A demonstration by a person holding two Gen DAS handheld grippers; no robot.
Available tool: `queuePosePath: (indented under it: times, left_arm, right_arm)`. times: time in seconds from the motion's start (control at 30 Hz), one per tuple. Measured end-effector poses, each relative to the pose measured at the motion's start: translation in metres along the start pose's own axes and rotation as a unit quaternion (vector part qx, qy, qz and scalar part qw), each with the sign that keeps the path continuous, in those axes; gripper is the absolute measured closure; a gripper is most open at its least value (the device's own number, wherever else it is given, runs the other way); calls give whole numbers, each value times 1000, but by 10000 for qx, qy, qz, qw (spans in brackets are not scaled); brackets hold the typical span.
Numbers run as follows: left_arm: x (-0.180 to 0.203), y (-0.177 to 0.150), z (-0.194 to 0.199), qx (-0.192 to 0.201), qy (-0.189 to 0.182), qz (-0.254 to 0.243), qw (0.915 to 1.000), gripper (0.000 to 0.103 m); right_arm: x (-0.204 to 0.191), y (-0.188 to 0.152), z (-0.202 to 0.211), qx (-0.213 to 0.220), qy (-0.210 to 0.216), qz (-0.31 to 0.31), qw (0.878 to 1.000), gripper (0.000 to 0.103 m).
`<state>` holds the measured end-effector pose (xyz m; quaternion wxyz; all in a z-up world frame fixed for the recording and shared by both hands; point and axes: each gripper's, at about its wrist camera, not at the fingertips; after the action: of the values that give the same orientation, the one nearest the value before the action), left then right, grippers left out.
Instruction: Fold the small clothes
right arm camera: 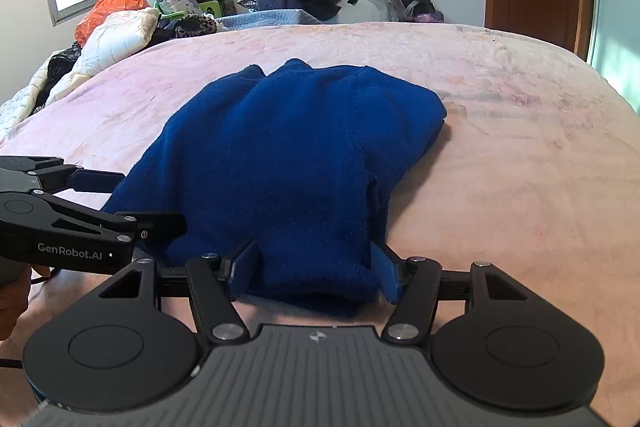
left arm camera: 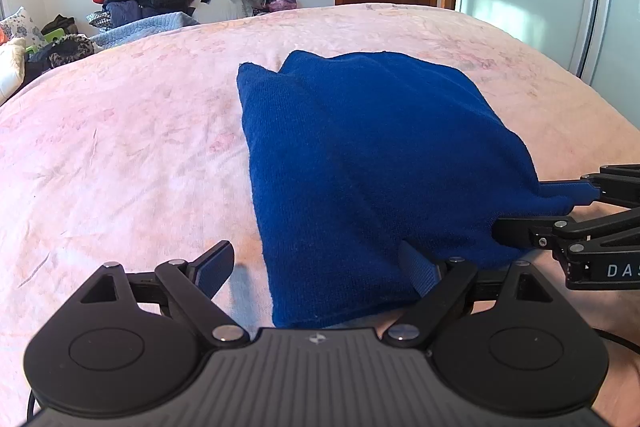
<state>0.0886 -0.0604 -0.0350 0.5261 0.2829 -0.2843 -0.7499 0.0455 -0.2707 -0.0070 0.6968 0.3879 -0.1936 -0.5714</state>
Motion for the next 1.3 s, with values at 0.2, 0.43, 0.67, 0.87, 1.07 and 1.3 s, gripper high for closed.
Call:
queuePosePath:
  times: [0.2, 0.43, 0.67, 0.87, 1.07, 1.3]
  left_arm:
    - [0, 0, 0, -2, 9, -6, 10000, 13]
    - [1, 0, 0, -1, 32, -25, 10000, 13]
    - [1, 0, 0, 1, 13, -22, 10000, 13]
    - [-18, 8, 11, 421, -396, 144, 9982, 12]
    - [-64, 20, -15, 153, -1570, 1313, 9787, 12]
    - [-93, 31, -58, 38, -2273, 2130, 9502, 12]
  right_arm:
    - [3, 0, 5, -17, 44, -121, 9999, 35]
    - [2, 7, 19, 273, 44, -240, 9993, 35]
    - [-9, 16, 15, 286, 534, -291, 9977, 35]
    - [-4, 13, 15, 295, 324, -365, 9984, 33]
    - [38, 24, 0, 107, 437, -1012, 9938, 19]
    - [78, 35, -38, -42, 1554, -1976, 9679, 20]
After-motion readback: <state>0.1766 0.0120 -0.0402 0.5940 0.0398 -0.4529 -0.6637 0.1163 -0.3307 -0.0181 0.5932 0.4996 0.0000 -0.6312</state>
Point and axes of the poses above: each gripper's, at about its wrist camera, not at the fingertips, and z roughly against the way its jaws point, x to its right, y to its top, and after that the axes turned 7 degrees about -z, right-handed
